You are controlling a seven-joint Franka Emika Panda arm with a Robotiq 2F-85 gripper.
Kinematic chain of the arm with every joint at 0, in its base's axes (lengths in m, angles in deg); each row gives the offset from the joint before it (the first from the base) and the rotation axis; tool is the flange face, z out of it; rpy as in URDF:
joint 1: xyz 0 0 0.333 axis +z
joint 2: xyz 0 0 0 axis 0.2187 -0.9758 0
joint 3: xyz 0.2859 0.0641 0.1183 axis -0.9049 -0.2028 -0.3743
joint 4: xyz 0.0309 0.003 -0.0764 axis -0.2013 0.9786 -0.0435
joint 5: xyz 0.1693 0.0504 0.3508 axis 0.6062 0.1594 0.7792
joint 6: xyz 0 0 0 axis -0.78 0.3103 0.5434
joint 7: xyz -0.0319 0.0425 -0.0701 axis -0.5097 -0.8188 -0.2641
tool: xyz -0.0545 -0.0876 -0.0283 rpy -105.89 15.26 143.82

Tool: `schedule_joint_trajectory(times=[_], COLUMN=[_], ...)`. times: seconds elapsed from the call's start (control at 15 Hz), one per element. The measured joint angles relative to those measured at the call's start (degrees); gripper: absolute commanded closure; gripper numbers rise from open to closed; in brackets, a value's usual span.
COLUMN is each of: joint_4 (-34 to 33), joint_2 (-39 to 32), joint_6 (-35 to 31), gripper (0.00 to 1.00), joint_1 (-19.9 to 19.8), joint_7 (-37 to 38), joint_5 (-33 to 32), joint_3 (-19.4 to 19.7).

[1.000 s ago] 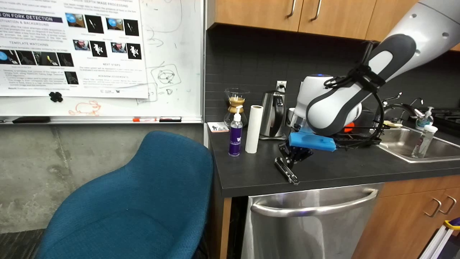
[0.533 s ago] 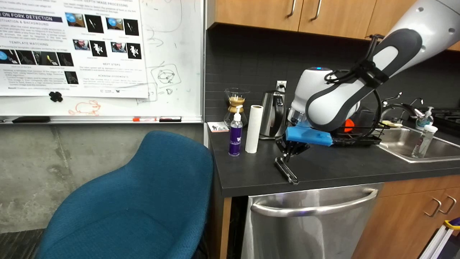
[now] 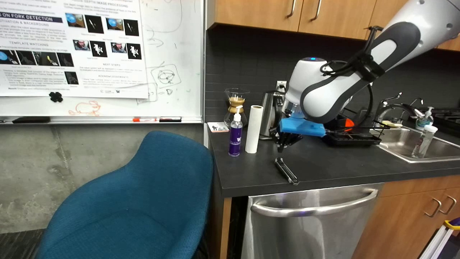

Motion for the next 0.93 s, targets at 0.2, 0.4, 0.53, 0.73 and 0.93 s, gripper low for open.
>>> schedule_joint_trajectory(times=[0.2, 0.4, 0.53, 0.73, 0.93], joint_4=[-1.7, -3.5, -4.5, -5.6, -6.6], joint_2=[-0.6, -1.7, -2.8, -4.6, -6.4], joint_6=[2.8, 5.2, 6.2, 7.0, 7.2], gripper=[1.00, 1.00, 1.00, 1.00, 1.00], joint_1=[0.0, 0.0, 0.0, 0.0, 0.0], joint_7=[-0.1, -0.1, -0.2, -0.2, -0.3], joint_5=[0.0, 0.0, 0.0, 0.0, 0.0], joint_3=[-0.3, -0.5, -0.5, -0.5, -0.5])
